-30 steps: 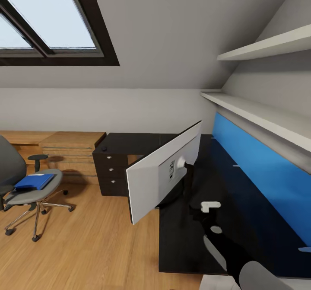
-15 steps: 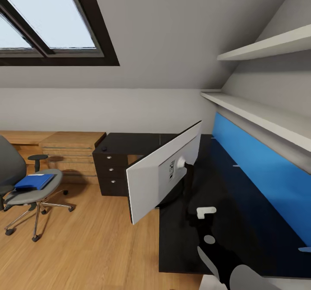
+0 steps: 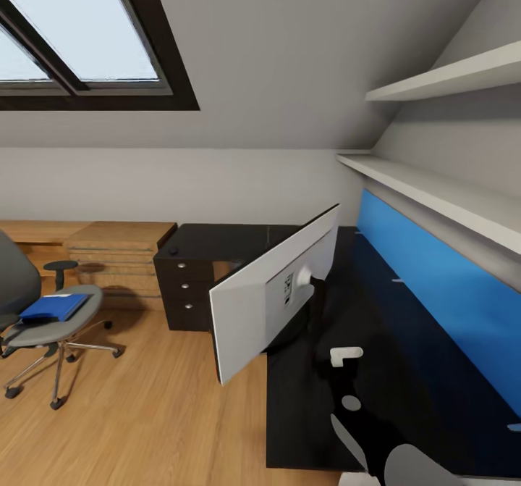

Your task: In the bedroom, organize the workspace by keeping the computer under the desk, ensuring the monitor is on the desk, placing the keyboard on the desk next to the monitor, placing the mouse on the desk next to the keyboard, moving the folder from the swivel chair onto the desk next to the mouse, stacking the notebook on top of the folder with the pen on top of the notebook, and positioning the swivel chair next to the desk.

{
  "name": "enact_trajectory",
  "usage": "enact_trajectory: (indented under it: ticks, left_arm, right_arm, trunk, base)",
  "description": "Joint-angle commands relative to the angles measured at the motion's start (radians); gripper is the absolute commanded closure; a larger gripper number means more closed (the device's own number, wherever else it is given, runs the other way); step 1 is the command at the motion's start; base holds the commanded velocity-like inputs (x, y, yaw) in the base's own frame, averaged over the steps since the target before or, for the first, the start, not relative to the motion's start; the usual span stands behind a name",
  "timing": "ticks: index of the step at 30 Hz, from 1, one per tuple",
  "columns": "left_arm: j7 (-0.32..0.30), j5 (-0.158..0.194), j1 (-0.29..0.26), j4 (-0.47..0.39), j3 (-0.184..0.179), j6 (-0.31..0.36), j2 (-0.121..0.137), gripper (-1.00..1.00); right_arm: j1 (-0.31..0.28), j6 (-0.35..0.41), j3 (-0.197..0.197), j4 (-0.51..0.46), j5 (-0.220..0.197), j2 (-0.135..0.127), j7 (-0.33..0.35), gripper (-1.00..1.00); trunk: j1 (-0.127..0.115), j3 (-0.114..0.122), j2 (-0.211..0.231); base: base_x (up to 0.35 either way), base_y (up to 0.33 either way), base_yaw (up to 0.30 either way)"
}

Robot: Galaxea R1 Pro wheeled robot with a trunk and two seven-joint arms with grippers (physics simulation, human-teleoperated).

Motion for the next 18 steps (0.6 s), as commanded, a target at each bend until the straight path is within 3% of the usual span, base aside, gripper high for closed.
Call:
enact_trajectory:
  ticks: [1,18]
  left_arm:
    - [0.003,0.005,0.0,-0.001,-0.002,-0.002,0.001,-1.0]
    - [0.005,0.005,0.001,0.005,-0.002,0.002,-0.001,-1.0]
  right_arm:
    - [-0.002,-0.012,0.008,0.002,-0.009,0.0,-0.006,-1.0]
    - [-0.002,-0.064,0.007,0.003,-0.009,-0.002,-0.007,-1.0]
  trunk:
    - [0.001,-0.002,-0.002]
    - [0.001,-0.002,-0.002]
  base:
    - [0.259,0.0,0.0]
    - [0.095,0.0,0.0]
